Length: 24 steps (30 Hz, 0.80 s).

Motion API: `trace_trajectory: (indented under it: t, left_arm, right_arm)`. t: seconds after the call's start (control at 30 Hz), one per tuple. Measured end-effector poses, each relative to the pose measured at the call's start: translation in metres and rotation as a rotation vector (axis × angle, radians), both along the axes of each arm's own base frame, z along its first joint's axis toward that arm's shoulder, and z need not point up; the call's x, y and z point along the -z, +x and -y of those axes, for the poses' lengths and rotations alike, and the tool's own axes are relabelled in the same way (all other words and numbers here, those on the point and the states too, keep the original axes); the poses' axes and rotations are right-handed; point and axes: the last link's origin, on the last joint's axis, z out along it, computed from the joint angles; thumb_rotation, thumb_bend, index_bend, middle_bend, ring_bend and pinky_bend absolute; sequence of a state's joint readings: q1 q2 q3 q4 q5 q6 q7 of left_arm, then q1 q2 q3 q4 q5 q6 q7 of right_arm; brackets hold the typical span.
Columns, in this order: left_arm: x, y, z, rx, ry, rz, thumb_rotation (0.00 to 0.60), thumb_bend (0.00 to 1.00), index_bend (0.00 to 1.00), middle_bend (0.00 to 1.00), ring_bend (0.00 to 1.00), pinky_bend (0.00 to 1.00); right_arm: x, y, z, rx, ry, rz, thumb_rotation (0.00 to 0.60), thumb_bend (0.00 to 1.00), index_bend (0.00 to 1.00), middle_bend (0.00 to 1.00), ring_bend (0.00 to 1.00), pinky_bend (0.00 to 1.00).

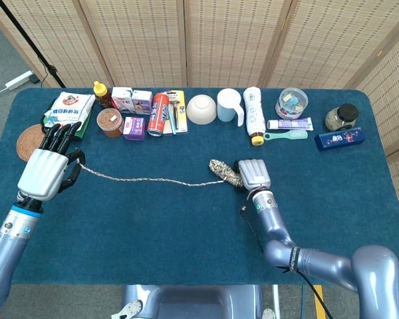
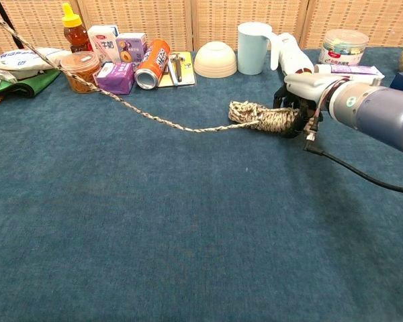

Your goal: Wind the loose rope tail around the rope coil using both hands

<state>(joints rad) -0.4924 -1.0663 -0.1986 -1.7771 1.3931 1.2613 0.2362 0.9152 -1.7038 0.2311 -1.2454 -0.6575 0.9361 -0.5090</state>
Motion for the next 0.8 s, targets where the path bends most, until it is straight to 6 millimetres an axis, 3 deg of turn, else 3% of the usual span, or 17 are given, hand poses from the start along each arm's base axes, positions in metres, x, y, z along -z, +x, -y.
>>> trace_trajectory:
  t: [0.13, 0.33, 0.8]
  left_arm:
    - [-0.002, 0.003, 0.000, 0.008, -0.002, 0.016, 0.600, 0.51, 0.61, 0.00, 0.00, 0.00]
    - [-0.004, 0.012, 0.001, 0.026, -0.005, 0.041, 0.600, 0.51, 0.61, 0.00, 0.00, 0.00]
    - [-0.020, 0.061, 0.000, 0.091, -0.032, 0.137, 0.600, 0.51, 0.61, 0.00, 0.00, 0.00]
  right_arm:
    - [-0.004, 0.003, -0.001, -0.042, -0.008, 0.023, 0.600, 0.57, 0.56, 0.61, 0.49, 0.79]
    - [-0.011, 0.010, -0.007, -0.086, 0.017, 0.067, 0.600, 0.60, 0.58, 0.61, 0.49, 0.79]
    - [-0.014, 0.035, -0.043, -0.106, 0.201, 0.283, 0.600, 0.66, 0.62, 0.63, 0.49, 0.79]
